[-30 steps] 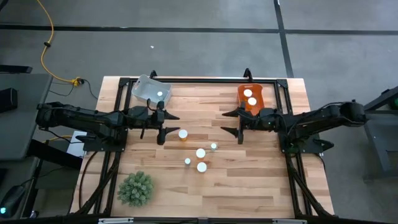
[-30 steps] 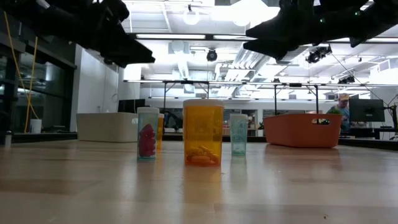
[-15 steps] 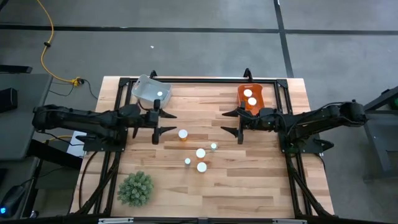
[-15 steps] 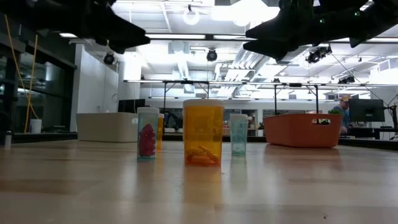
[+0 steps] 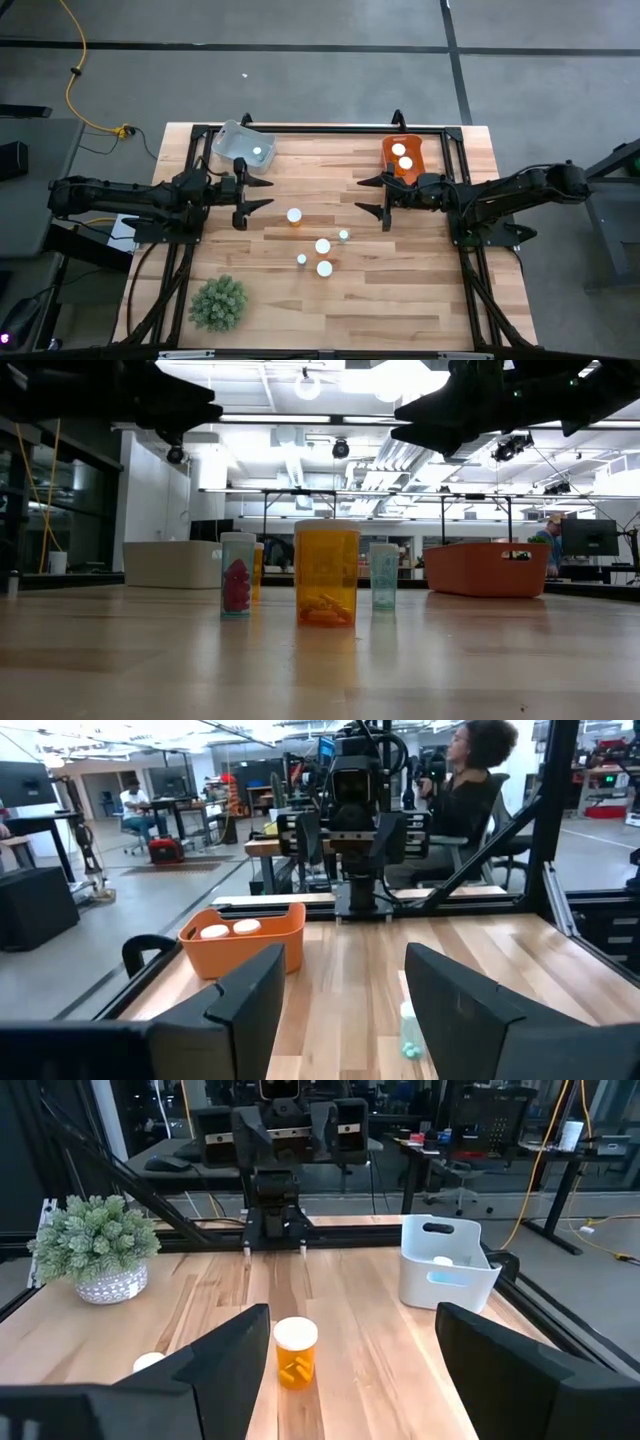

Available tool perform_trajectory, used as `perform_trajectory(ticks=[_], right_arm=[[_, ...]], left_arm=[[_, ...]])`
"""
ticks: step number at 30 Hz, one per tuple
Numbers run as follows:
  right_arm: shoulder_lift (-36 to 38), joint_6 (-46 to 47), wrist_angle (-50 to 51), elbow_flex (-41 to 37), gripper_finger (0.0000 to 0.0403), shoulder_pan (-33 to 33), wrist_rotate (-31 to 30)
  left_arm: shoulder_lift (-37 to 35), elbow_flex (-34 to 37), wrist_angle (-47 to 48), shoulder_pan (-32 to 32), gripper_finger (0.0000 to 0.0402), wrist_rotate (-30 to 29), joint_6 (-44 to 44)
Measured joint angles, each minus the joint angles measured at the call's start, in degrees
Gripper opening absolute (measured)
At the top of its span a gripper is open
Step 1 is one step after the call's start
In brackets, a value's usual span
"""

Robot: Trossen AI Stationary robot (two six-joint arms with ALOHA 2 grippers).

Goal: Pick and place medicine bottles into bin by pill shape (circle, oval)
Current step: Put the right blue tablet bottle into the gray bin

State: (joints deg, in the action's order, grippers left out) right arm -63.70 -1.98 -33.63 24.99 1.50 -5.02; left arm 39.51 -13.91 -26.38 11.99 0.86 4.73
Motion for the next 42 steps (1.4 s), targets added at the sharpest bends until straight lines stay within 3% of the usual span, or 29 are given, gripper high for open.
perform_trajectory(ticks=[15, 24, 34, 42], right_arm=[[0.0, 0.6, 0.0, 0.0, 0.0279, 0.0, 0.0], [0.0, 0.6, 0.0, 0.0, 0.0279, 0.0, 0.0], [0.0, 0.6, 0.4, 0.0, 0.0279, 0.0, 0.0], [0.0, 0.7, 0.4, 0.0, 0.0279, 0.0, 0.0]], left_arm=[[0.2, 0.0, -0.1, -0.4, 0.0197, 0.0, -1.5], [6.1, -2.3, 0.0, -3.2, 0.0200, -0.3, -2.6], [10.4, -3.2, 0.0, -3.4, 0.0241, -4.2, -3.2], [10.4, -3.2, -0.1, -3.5, 0.0272, -3.4, -4.7]])
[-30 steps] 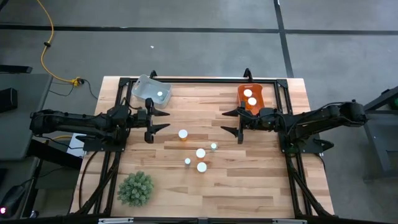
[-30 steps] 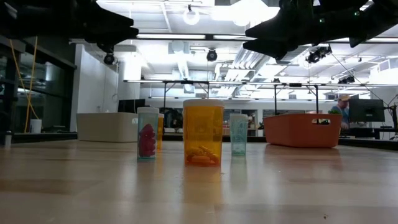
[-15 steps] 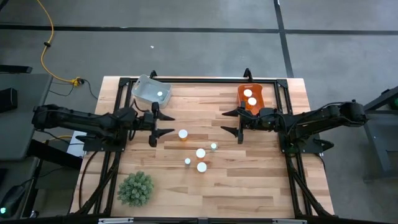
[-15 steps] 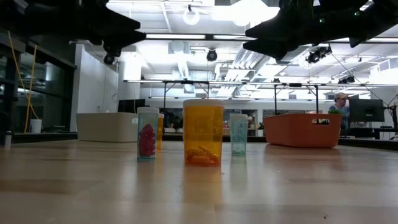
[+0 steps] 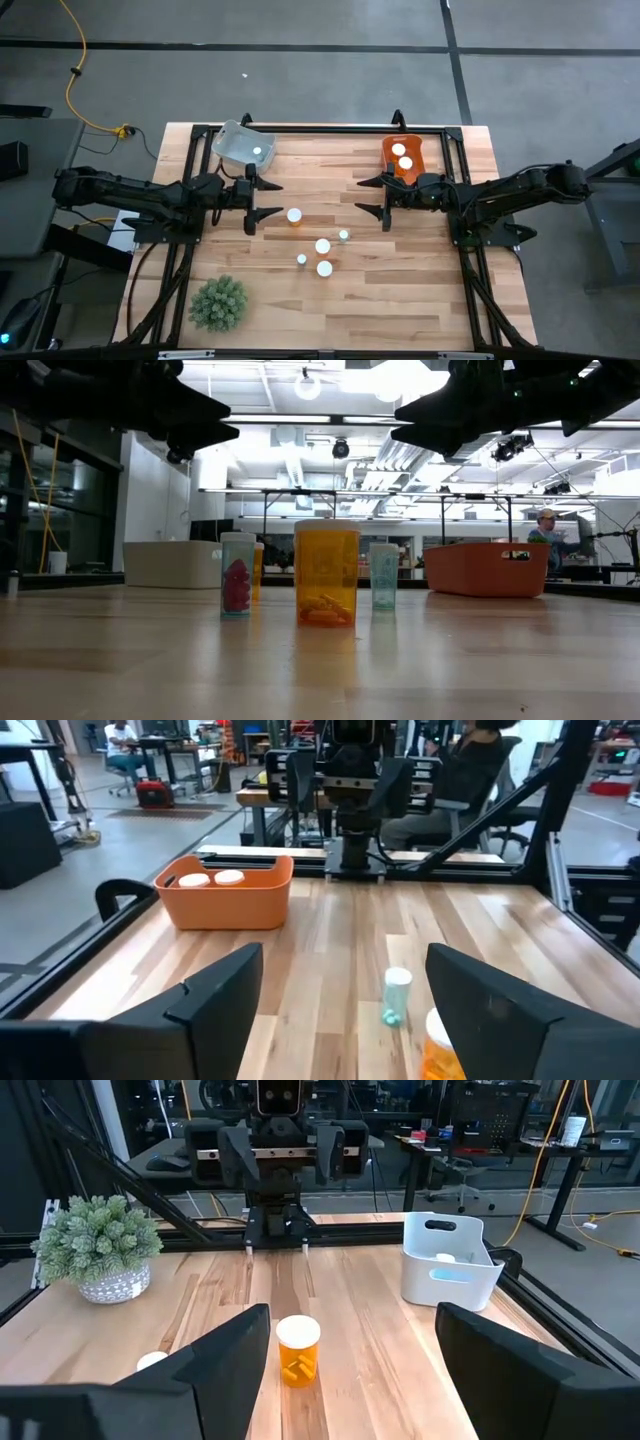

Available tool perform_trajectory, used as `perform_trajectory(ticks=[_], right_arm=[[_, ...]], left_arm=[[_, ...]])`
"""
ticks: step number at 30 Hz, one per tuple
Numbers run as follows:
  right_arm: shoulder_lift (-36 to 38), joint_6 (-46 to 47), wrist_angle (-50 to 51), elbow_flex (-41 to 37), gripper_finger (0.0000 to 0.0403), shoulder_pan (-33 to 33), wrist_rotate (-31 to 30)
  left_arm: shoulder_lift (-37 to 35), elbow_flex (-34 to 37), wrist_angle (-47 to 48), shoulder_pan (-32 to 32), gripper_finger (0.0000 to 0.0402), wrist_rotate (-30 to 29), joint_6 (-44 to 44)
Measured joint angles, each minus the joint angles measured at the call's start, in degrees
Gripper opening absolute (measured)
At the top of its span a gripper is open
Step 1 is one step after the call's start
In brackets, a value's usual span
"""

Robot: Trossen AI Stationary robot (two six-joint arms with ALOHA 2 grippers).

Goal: Pick and place medicine bottles into bin by pill shape (circle, oval)
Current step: Put the right blue tablet bottle into the gray bin

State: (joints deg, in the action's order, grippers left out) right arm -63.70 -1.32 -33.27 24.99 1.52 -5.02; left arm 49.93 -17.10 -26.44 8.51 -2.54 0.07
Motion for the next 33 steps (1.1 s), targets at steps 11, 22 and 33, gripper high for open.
perform_trajectory(ticks=[11, 22, 33], right_arm=[[0.0, 0.0, 0.0, 0.0, 0.0279, 0.0, -0.7], [0.0, 0.0, 0.0, 0.0, 0.0279, 0.0, -0.8], [-0.1, 5.6, 3.2, 0.0, 0.0279, 0.0, 4.5]], left_arm=[[0.0, 0.0, 0.0, 0.0, 0.0275, 0.5, -1.0], [0.0, 0.0, 0.0, 0.0, 0.0275, 0.4, -1.0], [0.0, 0.0, 0.0, 0.0, 0.0275, 0.4, -2.0]])
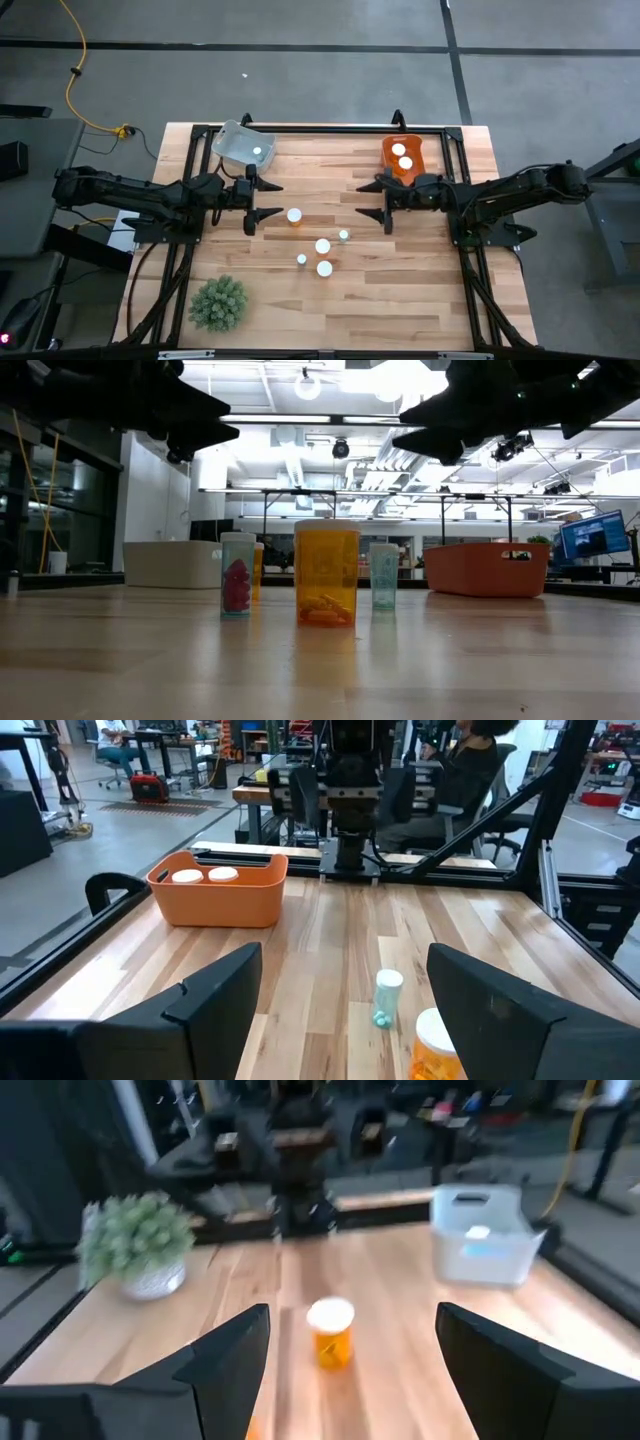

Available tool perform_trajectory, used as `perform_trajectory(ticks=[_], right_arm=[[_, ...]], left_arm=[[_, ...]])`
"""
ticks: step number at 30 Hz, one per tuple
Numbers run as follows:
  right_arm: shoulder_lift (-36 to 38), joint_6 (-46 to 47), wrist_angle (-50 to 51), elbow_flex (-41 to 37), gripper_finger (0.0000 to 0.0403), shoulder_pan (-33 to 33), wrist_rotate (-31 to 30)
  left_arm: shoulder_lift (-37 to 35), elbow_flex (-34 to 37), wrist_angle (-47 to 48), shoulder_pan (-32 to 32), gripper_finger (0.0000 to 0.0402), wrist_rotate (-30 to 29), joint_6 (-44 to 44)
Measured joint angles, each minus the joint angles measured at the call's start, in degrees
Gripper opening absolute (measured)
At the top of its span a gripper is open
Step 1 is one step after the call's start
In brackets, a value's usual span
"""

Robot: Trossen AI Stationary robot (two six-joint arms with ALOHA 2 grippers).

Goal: Pick and place medicine bottles into bin by pill shape (circle, oval)
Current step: Put the right blue tablet bottle into the gray bin

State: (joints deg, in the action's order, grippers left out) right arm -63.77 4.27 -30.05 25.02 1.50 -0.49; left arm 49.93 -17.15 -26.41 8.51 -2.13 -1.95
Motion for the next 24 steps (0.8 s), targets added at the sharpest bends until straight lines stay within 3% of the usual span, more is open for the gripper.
perform_trajectory(ticks=[9, 17, 24], right_arm=[[-1.0, 3.8, 6.8, 0.0, 0.0279, 0.0, 3.8], [-8.2, 4.8, 4.6, 0.3, 0.0279, 0.0, 6.4], [-15.8, 6.3, 7.9, 5.0, 0.0277, -1.0, 7.8]], left_arm=[[0.0, 0.0, 0.0, 0.1, 0.0275, 0.0, 0.5], [0.0, 0.0, 0.0, 0.1, 0.0275, 0.0, 0.6], [0.0, 0.0, 0.0, 0.1, 0.0275, 0.0, 0.6]])
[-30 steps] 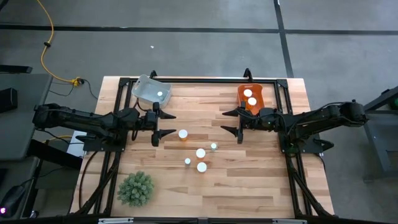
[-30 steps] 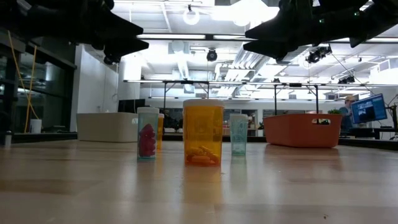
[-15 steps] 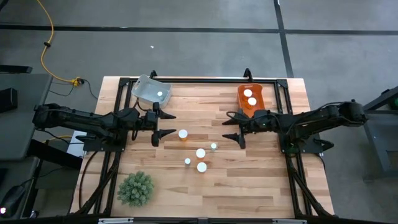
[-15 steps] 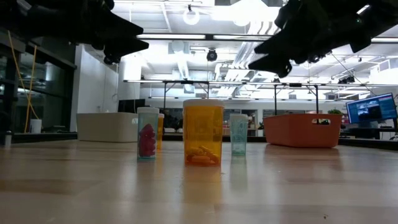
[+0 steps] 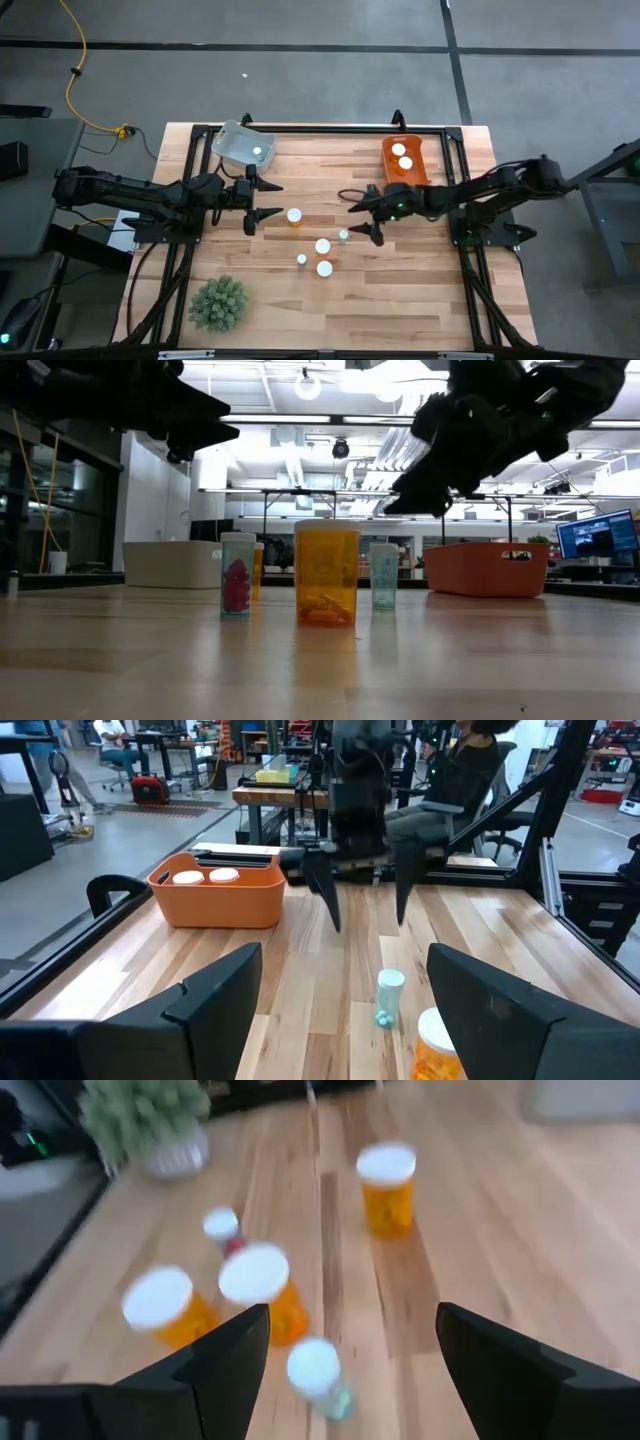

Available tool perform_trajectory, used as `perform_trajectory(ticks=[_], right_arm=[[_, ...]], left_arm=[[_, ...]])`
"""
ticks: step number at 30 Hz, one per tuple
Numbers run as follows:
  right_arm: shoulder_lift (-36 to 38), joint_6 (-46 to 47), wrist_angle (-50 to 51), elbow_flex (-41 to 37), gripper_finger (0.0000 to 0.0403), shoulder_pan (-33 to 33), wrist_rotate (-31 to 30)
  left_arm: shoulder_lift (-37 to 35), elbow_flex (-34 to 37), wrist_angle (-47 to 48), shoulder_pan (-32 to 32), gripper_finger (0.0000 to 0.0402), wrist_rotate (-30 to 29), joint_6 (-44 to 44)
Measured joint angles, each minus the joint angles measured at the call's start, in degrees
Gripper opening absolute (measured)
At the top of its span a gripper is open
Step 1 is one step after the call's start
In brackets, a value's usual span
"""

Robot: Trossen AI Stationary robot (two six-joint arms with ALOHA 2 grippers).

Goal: Pick and place medicine bottles into bin by pill shape (circle, oval)
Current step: Put the right blue tablet bottle into the gray bin

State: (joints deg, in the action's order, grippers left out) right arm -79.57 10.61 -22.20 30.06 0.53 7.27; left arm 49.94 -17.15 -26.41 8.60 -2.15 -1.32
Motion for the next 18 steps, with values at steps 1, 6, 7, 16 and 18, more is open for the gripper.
perform_trajectory(ticks=[1, 6, 7, 16, 18], right_arm=[[-1.3, 0.1, 1.1, 0.5, 0.0274, -0.6, -0.3], [-5.5, 2.7, 6.0, 1.0, 0.0255, -4.3, -5.9], [-6.1, 3.6, 6.4, 1.0, 0.0251, -5.1, -7.3], [-14.9, 10.0, -1.8, 0.9, 0.0232, -10.8, -12.7], [-17.3, 10.1, -4.8, 0.9, 0.0232, -11.7, -14.6]], left_arm=[[0.0, 0.0, 0.0, 0.0, 0.0275, 0.0, 0.0], [0.0, 0.0, 0.5, 0.0, 0.0275, 0.0, 0.0], [0.0, 0.0, 0.8, 0.0, 0.0275, 0.0, -0.1], [0.0, 0.0, 1.3, 0.0, 0.0275, 0.0, -0.6], [0.0, 0.0, 1.3, 0.0, 0.0275, 0.0, -0.6]])
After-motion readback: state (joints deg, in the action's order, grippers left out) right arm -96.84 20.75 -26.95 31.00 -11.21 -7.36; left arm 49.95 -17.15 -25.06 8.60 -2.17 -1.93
